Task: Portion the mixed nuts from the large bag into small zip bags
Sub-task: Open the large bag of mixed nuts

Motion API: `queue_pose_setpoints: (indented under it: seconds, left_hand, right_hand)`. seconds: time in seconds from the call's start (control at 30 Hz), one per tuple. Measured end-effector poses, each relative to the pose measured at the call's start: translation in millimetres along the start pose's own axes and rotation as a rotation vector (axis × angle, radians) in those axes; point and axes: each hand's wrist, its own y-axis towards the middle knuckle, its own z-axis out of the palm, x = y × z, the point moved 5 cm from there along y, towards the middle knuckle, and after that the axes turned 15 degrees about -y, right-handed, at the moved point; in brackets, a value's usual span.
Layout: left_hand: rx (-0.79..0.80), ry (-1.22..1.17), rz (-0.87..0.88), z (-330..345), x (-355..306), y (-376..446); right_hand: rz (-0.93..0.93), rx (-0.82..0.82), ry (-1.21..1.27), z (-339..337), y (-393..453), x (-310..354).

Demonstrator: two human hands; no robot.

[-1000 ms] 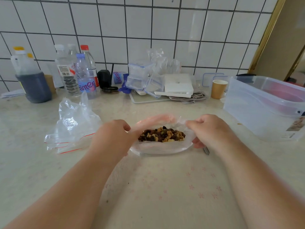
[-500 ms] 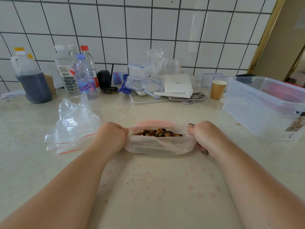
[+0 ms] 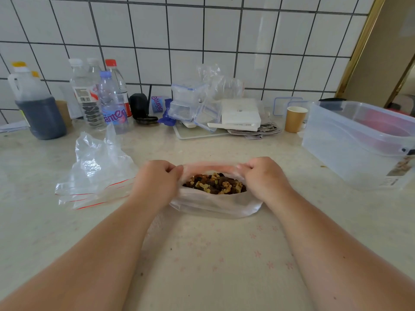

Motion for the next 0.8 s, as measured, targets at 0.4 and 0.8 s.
queue_pose_setpoints:
  seconds: [0.4, 0.8]
  left_hand:
    - [-0.015, 0.376, 0.091, -20.9, -10.6, -19.3]
    - [0.316, -0.028, -0.177, -8.6, 4.9, -26.1]
  right_hand:
    - [-0.076, -0.081, -0.403, -29.0, -15.9, -3.2]
    - [0.108, 0.427, 0.147, -9.4, -33.6, -5.6]
